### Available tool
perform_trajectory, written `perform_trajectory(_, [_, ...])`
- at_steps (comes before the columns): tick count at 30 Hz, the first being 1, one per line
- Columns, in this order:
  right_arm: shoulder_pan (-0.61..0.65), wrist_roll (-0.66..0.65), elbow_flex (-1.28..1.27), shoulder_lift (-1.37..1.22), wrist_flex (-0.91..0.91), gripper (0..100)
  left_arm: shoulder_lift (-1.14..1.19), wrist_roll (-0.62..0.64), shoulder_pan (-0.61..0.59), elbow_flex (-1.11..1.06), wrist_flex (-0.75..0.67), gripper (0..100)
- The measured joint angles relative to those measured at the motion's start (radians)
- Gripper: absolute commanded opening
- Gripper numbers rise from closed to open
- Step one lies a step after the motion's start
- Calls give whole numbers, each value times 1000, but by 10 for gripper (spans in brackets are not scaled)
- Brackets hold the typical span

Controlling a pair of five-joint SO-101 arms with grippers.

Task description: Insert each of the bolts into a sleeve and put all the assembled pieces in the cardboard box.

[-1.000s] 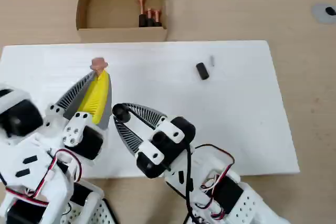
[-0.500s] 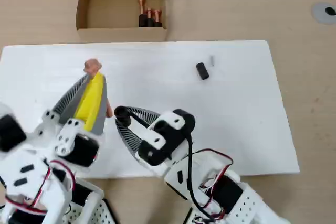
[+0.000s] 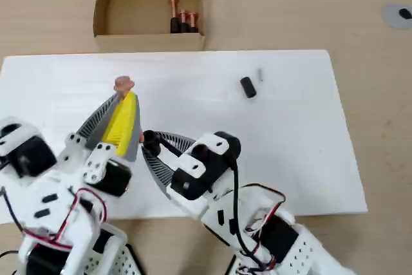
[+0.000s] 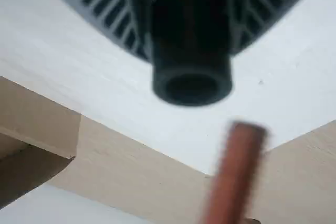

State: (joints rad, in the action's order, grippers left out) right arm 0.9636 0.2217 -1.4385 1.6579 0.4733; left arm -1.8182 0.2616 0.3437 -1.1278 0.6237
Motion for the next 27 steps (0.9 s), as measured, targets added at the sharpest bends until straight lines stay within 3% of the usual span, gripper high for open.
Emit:
perform_trajectory(6, [0, 0, 0, 0, 0, 9, 2, -3, 43, -94, -110, 9])
perform_trajectory(12, [0, 0, 0, 0, 0, 9, 2, -14, 77, -95, -120, 8])
perform_trajectory(21, [0, 0, 0, 0, 0, 9, 2, -160, 77, -109, -121, 8])
perform_trajectory(27, [0, 0, 0, 0, 0, 9, 2, -173, 77, -140, -120, 8])
